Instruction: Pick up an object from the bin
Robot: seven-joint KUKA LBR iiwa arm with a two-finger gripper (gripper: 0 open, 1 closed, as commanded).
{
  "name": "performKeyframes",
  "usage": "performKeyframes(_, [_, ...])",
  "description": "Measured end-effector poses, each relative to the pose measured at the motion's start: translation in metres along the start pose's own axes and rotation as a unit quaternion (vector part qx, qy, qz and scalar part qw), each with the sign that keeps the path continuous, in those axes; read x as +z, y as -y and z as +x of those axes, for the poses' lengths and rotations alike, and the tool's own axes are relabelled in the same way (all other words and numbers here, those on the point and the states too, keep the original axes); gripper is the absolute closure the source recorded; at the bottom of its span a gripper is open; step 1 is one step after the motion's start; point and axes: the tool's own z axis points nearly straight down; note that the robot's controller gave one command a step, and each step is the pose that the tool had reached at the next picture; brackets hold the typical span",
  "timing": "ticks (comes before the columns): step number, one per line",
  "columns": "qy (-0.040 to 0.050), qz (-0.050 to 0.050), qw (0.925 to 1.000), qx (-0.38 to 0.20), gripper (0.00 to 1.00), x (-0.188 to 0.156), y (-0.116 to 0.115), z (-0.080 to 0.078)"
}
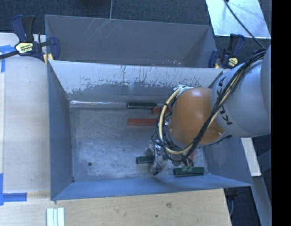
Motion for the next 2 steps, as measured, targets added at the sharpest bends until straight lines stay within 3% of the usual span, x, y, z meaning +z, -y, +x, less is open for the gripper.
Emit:
performKeyframes(1, [0.0002,0.000,0.9933,-0.116,1.00,0.000,0.005,-0.012])
performKeyframes(2, [0.0059,0.001,0.9939,-0.110,1.00,-0.131,-0.008,-0.039])
